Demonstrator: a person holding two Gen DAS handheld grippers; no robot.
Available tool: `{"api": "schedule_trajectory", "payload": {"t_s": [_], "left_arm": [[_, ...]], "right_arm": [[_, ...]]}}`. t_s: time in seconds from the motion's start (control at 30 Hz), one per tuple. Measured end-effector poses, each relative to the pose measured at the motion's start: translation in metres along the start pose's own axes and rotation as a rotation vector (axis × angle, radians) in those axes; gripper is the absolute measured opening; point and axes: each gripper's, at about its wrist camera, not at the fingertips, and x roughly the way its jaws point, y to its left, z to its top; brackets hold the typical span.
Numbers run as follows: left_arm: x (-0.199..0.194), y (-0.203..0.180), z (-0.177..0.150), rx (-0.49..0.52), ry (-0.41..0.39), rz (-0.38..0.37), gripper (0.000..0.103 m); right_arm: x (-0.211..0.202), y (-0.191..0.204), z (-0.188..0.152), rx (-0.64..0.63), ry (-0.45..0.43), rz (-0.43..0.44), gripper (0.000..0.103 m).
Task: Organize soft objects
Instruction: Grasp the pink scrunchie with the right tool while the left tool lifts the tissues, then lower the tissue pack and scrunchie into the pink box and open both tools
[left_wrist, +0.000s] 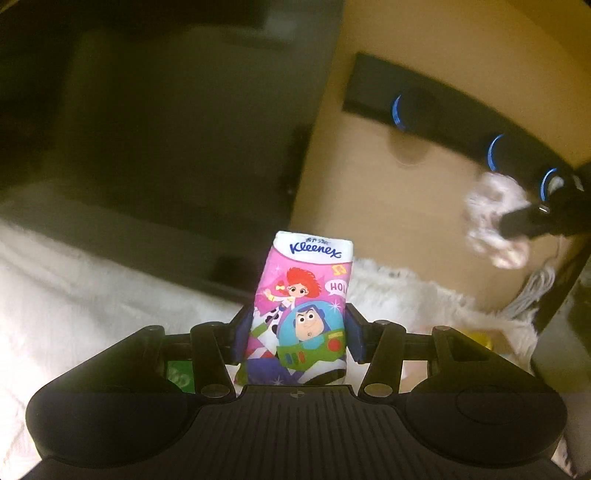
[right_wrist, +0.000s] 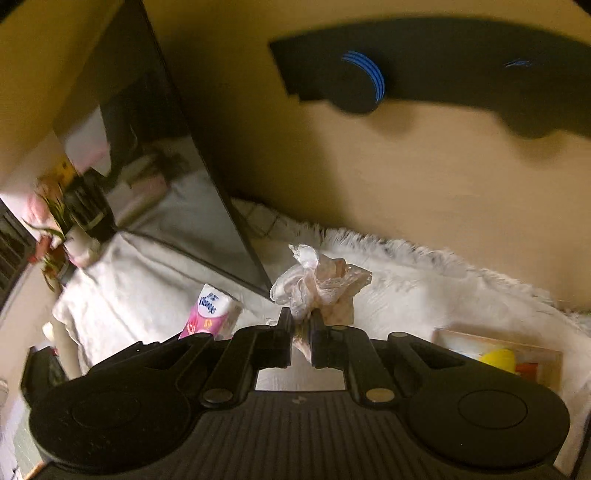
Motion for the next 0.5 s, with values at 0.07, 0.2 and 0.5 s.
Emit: {"api": "schedule_trajectory", "payload": {"t_s": [0.07, 0.2, 0.5], "left_arm": [[0.002, -0.011, 0.002, 0.006, -0.007, -0.01, 0.055], [0.008, -0.035, -0.004, 0.038, 0.032, -0.048, 0.055], [0.055, -0.124, -0.013, 0.121, 0.128, -0.248, 0.056]], "right_arm": [[-0.016, -0.014, 0.0, 0.021, -0.027, 0.021, 0.009], [-0.035, -0.04, -0.008, 0.079, -0.065, 0.039, 0.009], [-0.07, -0.085, -0.042, 0.142, -0.171, -0.136, 0.009]]}}
